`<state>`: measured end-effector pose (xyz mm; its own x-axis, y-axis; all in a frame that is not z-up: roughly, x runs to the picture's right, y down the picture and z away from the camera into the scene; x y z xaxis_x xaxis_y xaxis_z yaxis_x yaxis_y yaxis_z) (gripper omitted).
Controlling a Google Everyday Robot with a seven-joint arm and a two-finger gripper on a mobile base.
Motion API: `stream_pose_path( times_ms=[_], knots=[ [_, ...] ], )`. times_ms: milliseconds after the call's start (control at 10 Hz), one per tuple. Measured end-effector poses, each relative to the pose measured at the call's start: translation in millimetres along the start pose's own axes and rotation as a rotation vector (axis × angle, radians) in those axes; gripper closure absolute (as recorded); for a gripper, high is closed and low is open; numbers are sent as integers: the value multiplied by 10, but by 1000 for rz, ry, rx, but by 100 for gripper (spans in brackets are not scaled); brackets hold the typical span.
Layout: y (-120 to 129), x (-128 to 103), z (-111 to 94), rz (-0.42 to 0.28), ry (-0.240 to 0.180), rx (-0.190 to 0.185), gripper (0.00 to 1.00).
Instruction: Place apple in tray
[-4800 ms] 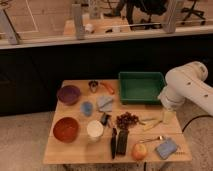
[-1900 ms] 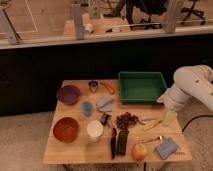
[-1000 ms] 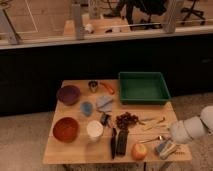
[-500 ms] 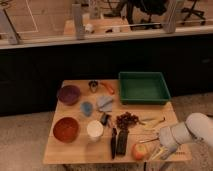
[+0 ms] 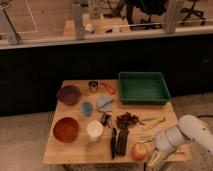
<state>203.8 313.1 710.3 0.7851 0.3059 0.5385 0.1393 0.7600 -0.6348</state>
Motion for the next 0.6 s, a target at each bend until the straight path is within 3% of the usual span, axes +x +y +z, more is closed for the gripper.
stream_pose_path(
  times_ms=[400, 500, 600],
  knots=[
    [50, 6, 185, 6, -3, -26, 21],
    [32, -6, 217, 13, -6, -25, 25],
    [0, -30, 263, 20, -11, -25, 36]
  ],
)
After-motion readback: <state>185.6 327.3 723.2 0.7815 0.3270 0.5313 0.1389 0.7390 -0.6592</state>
